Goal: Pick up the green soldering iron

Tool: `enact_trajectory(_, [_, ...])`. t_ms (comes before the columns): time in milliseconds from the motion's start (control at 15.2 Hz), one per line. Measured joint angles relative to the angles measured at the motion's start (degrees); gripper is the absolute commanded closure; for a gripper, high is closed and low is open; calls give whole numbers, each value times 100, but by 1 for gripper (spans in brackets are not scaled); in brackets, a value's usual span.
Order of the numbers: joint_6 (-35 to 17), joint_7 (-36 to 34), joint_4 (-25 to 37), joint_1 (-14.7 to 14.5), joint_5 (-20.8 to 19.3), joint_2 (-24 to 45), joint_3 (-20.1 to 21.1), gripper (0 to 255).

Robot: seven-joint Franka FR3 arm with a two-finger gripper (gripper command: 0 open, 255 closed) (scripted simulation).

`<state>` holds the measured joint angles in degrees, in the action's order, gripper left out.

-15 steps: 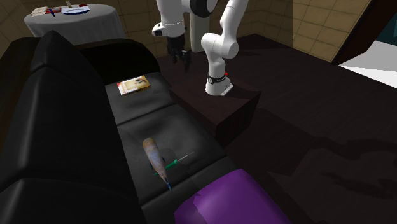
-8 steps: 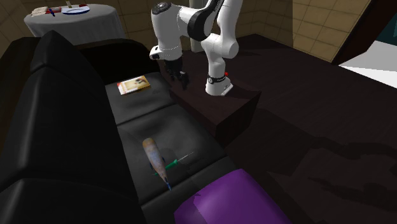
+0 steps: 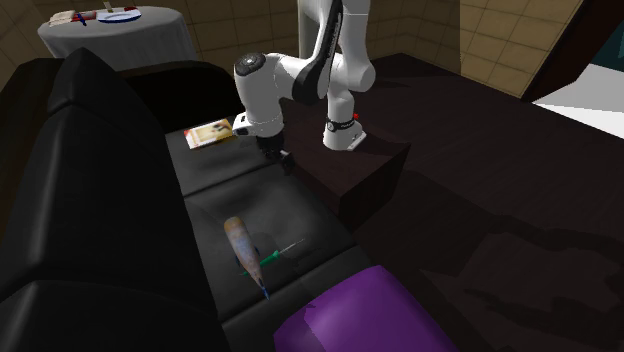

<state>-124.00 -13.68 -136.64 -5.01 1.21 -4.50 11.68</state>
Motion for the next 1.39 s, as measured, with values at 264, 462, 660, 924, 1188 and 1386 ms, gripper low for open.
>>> enact_trajectory(264, [-400,-242,484,-79,-188,912,87,0])
enact_trajectory(462, [-669,-425,851,-174,-349,1574,117,0])
enact_trajectory(660, [-878,-620,1280,-309,-515,2236,119,0])
enact_trajectory(924, [-1018,-791,2047,-497,-724,3168,57,0])
enact_trajectory(1188, [-1085,-940,2812,-723,-866,4023,0,0])
enact_trajectory(1386, [-1063,-994,3319,-848,-925,4516,-37,0])
